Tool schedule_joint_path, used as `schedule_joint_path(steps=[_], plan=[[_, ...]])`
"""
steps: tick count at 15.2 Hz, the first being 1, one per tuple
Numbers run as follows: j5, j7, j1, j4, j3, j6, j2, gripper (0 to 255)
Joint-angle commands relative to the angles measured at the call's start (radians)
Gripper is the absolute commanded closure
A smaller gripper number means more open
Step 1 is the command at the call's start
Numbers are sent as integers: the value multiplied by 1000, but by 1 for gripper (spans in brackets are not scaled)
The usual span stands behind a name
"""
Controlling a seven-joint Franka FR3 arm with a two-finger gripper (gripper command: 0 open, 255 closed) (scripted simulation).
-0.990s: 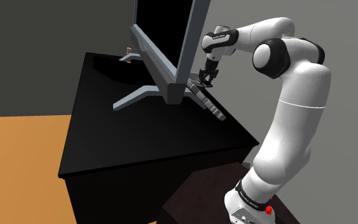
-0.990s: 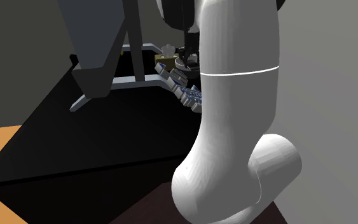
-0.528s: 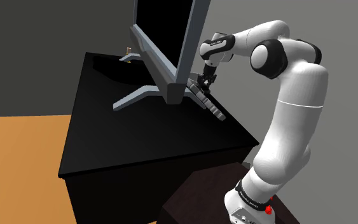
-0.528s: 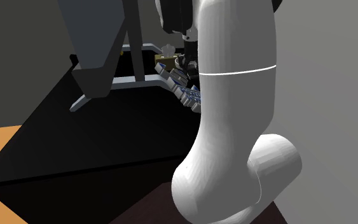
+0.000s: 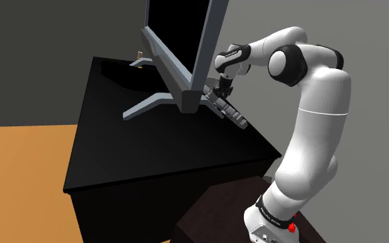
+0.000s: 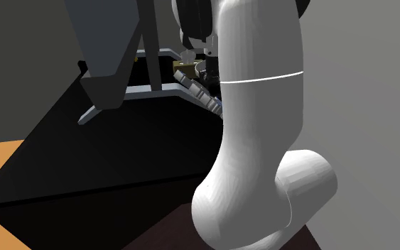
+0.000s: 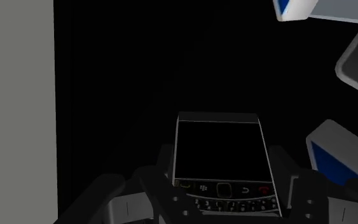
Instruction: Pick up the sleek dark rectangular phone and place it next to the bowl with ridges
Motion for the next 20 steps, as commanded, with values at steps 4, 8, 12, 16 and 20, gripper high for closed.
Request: schedule_joint_path(steps=[4,8,12,16,20], plan=[[12,-6,-3,-33,7,55,30,255],[13,-6,-3,-34,7,58,32,255],[14,-7,-2,-35,6,58,32,255],[15,-7,-3,-31,7,59,36,0],[-1,2,5,-13,0,5,-2,0]])
